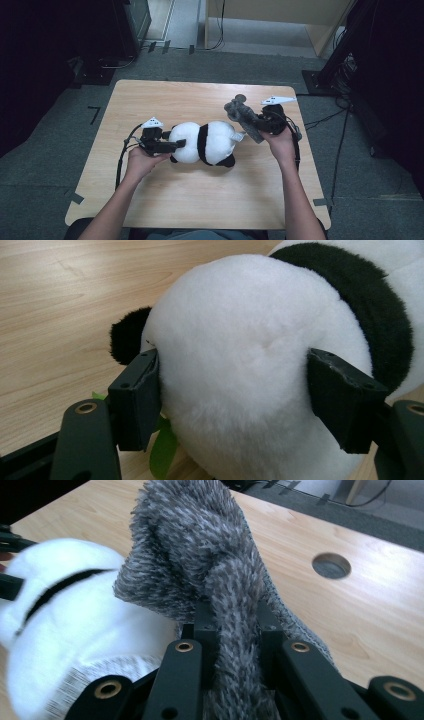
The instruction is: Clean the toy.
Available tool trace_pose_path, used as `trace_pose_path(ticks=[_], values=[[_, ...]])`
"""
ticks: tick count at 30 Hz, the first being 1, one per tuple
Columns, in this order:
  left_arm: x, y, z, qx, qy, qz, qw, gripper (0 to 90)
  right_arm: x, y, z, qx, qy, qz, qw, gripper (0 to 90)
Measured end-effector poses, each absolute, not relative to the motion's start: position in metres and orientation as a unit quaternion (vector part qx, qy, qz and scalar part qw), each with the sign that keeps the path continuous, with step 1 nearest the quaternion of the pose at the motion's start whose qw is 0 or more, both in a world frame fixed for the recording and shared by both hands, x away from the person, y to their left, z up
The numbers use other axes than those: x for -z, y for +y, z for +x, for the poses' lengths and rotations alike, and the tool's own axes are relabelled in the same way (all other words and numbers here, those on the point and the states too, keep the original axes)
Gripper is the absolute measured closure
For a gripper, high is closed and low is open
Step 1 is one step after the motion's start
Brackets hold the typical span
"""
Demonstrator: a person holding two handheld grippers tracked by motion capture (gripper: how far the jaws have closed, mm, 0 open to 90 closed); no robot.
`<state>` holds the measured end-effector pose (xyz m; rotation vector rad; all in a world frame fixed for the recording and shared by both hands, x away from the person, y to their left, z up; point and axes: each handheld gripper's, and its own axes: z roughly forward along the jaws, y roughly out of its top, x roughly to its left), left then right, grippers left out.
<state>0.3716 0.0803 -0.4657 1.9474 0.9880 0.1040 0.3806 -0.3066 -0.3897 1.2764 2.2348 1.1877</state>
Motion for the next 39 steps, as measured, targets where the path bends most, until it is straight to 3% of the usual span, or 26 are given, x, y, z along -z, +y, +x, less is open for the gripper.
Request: trace_pose_path(ticks=[8,19,39], values=[[0.465,0.079,0.369,-0.047,0.405,0.786,0.466,30.5,0.369,-0.274,0.387,-0.414,0.799,0.409,0.152,79.2],[0.464,0.076,0.370,-0.052,0.407,0.785,0.464,31.2,0.366,-0.224,0.407,-0.411,0.826,0.360,0.134,78.7],[0.462,0.071,0.365,-0.070,0.409,0.784,0.462,36.9,0.399,-0.134,0.438,-0.372,0.871,0.310,0.083,78.0]])
